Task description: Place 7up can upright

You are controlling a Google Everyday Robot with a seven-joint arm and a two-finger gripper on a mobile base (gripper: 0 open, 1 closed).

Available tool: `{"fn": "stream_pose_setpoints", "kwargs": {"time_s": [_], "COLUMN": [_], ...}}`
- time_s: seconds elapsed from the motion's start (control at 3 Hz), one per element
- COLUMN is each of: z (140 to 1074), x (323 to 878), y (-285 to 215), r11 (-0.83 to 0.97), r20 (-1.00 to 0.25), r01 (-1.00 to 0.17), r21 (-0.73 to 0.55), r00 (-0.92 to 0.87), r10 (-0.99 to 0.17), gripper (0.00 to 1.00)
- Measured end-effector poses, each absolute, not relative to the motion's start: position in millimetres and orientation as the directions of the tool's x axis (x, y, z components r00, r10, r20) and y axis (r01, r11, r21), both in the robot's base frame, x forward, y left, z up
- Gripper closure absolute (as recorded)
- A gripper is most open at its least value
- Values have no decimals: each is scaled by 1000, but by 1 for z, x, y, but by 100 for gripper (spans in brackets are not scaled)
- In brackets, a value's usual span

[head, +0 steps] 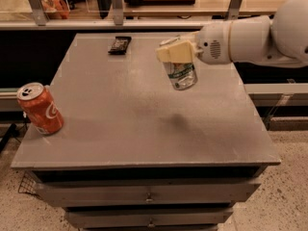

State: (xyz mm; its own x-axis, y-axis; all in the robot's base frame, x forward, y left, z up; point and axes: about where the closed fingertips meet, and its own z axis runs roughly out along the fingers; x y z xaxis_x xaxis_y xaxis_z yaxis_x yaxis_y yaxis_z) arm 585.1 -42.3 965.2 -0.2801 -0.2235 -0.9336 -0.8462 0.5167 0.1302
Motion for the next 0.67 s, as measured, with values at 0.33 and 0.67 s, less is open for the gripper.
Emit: {"fn": "stream_pose_setpoints", "kwargs": {"time_s": [0.33, 0.67], "z": [948, 941], "x": [572, 566], "y": [-77, -94], "r11": [462, 399], "r20": [-964, -973], "r01": [-887, -909], "r21": [-11, -116], "r00": [-113, 23], "r10": [-240, -230], "gripper": [100, 100]}}
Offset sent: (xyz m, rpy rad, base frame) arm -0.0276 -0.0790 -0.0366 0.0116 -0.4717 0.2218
